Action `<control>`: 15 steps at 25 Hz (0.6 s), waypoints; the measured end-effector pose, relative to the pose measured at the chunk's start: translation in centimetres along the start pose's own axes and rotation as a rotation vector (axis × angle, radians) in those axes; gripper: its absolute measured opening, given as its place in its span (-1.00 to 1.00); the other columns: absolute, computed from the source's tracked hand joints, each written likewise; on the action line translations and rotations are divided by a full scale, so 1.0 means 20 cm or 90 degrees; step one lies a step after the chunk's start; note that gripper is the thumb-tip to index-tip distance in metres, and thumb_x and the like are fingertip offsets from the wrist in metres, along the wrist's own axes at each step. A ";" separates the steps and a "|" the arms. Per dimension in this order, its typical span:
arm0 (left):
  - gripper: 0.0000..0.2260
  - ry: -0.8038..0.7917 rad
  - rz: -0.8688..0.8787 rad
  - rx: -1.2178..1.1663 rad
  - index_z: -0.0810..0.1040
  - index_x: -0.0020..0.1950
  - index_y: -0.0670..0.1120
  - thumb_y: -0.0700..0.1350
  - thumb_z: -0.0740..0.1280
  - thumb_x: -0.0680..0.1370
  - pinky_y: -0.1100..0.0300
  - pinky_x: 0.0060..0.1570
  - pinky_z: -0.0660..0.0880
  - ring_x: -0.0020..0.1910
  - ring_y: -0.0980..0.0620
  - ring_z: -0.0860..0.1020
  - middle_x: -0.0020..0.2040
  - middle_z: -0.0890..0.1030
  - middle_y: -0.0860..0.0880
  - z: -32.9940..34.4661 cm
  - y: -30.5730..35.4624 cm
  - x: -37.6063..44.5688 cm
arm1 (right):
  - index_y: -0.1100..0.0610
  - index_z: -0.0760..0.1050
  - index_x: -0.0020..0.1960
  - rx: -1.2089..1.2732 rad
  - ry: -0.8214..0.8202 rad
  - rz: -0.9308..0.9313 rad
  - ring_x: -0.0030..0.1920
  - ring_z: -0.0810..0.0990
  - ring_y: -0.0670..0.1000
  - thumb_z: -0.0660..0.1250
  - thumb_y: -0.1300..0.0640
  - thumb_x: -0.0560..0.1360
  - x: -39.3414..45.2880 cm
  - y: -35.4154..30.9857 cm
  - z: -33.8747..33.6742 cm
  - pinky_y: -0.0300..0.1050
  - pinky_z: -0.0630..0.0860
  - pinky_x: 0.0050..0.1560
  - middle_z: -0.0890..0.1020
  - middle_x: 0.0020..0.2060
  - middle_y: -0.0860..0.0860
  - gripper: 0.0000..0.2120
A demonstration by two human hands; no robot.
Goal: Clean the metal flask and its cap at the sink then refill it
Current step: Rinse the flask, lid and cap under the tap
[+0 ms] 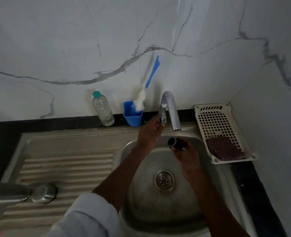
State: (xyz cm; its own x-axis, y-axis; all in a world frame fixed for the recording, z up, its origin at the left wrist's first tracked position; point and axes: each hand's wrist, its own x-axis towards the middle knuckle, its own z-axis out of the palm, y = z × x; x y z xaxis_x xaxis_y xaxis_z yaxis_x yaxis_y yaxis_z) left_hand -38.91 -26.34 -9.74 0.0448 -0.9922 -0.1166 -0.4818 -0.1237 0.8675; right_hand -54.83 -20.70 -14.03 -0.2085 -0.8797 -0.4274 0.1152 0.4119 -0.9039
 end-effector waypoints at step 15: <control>-0.84 0.122 0.013 -0.046 0.68 -0.10 0.03 -0.08 0.37 0.66 0.22 -0.26 0.47 -0.31 0.34 0.56 -0.34 0.61 0.21 0.15 -0.13 0.14 | 0.09 0.63 0.13 -0.092 0.027 -0.011 0.12 0.65 0.02 0.54 0.39 0.40 0.07 0.22 0.10 -0.47 0.51 -0.19 0.68 0.04 0.03 -0.63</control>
State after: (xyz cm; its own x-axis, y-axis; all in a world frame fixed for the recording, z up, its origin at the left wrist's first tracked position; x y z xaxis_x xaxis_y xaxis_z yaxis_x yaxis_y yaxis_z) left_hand -40.17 -28.79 -13.75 0.2047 -0.9788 -0.0097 -0.4208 -0.0969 0.9019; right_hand -52.73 -20.66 -18.54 -0.2498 -0.8775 -0.4094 -0.0294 0.4295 -0.9026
